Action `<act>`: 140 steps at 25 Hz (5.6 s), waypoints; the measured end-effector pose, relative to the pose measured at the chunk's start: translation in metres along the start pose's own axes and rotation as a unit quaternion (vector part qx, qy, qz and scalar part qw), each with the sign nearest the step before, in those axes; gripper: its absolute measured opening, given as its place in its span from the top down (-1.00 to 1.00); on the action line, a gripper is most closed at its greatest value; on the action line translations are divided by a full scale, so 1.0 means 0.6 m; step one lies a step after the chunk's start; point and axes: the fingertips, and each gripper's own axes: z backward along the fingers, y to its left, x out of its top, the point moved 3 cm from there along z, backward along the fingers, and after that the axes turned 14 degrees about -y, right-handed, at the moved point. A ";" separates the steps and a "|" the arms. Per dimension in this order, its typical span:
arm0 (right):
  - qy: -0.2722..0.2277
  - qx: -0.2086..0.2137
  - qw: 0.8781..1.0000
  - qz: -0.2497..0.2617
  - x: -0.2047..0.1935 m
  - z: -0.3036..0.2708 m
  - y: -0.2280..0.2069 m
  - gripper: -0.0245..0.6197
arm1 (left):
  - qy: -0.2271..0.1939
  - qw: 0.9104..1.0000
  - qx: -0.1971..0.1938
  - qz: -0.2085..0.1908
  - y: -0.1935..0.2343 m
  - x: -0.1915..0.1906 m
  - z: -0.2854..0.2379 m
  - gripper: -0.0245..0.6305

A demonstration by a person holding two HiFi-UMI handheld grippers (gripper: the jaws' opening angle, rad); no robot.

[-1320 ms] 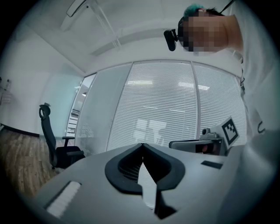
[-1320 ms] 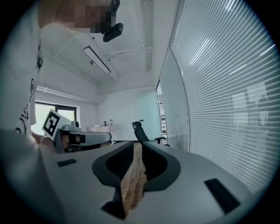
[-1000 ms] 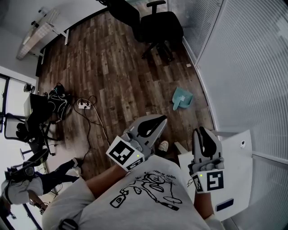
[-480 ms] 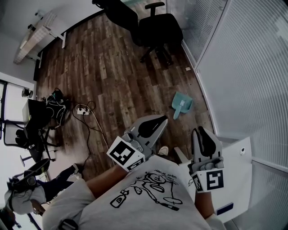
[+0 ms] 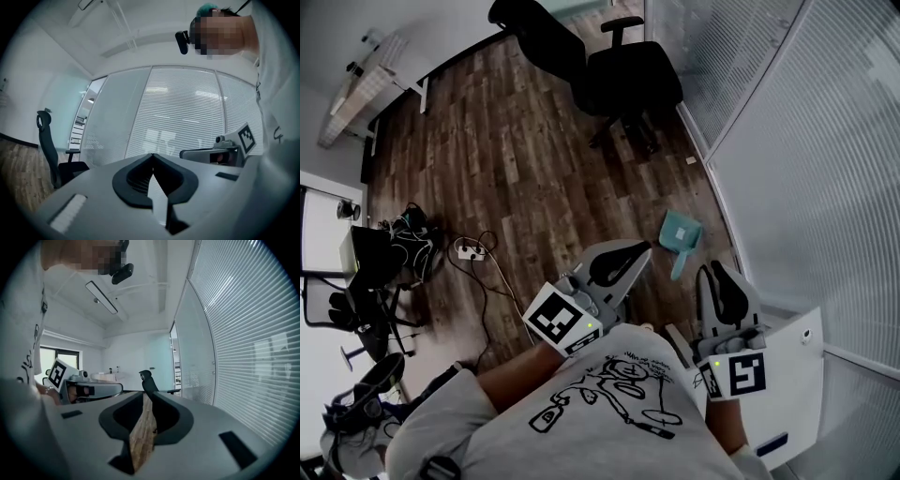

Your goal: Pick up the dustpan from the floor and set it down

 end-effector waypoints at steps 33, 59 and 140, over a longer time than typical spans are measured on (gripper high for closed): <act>0.013 -0.030 0.999 0.014 -0.005 -0.100 -0.076 0.75 | 0.015 0.999 -0.022 0.021 0.102 -0.013 -0.098 0.92; 0.091 -0.067 0.993 -0.035 -0.146 -0.035 -0.190 0.75 | 0.015 0.999 -0.019 0.024 0.051 -0.046 -0.156 0.92; 0.426 -0.067 0.838 -0.335 -0.826 0.037 -0.142 0.25 | 0.064 0.997 0.040 0.028 0.126 -0.057 -0.089 0.92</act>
